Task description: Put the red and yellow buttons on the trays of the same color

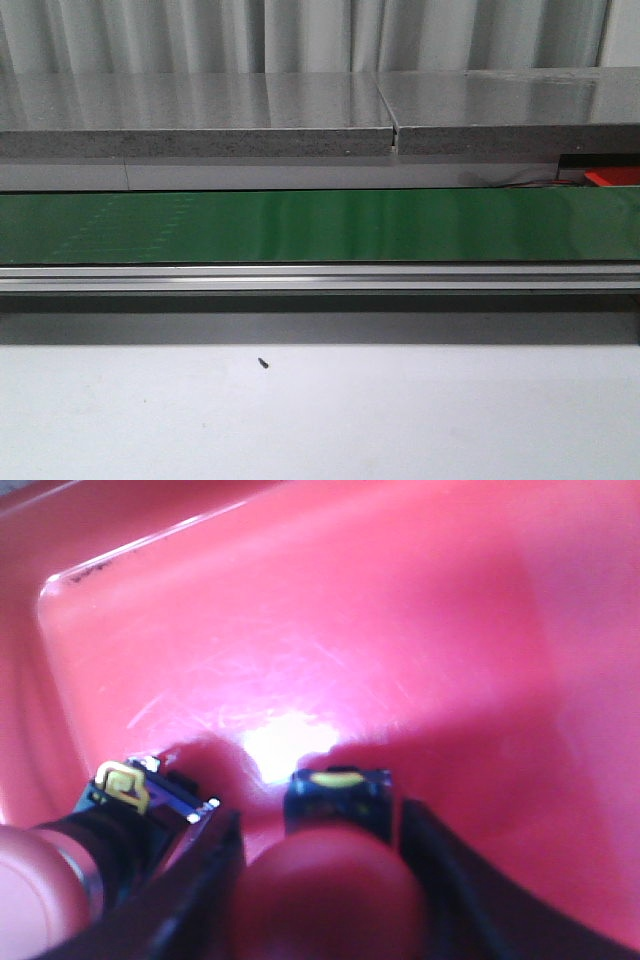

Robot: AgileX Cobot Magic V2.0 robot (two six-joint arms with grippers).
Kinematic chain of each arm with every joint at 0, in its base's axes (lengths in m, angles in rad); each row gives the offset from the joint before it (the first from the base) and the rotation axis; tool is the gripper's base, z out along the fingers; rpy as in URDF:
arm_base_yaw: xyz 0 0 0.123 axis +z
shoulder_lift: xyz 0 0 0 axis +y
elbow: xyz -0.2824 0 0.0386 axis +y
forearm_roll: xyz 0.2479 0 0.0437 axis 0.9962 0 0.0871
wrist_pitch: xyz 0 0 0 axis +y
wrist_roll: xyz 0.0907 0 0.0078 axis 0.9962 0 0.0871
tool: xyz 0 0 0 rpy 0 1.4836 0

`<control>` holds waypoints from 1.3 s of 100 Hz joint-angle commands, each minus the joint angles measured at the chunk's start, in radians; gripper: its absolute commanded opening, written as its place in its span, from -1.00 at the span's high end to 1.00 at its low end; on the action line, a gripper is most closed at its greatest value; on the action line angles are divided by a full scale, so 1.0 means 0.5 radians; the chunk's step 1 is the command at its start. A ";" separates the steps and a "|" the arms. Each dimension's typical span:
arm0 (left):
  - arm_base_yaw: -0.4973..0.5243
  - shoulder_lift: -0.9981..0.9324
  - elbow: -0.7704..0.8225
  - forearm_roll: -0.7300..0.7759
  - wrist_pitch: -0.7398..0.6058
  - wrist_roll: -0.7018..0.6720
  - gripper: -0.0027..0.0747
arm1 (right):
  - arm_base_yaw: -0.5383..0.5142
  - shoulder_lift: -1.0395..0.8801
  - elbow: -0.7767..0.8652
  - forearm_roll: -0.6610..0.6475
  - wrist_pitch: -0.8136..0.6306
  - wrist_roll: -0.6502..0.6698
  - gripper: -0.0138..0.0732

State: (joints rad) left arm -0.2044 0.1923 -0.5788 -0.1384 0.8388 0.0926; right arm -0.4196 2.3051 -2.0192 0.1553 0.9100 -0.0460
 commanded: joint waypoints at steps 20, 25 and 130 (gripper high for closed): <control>-0.011 0.027 -0.051 -0.024 -0.151 0.001 0.98 | -0.012 -0.179 -0.069 0.023 -0.150 -0.007 -0.48; -0.011 0.027 -0.051 -0.024 -0.151 0.001 0.98 | -0.012 -0.199 -0.069 0.023 -0.152 -0.018 -0.48; -0.011 0.027 -0.051 -0.024 -0.151 0.001 0.98 | 0.429 -0.899 -0.058 0.025 0.283 -0.106 0.84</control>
State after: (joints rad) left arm -0.2044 0.1923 -0.5788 -0.1384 0.8388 0.0926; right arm -0.2319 1.9314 -2.0192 0.1553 1.0658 -0.0859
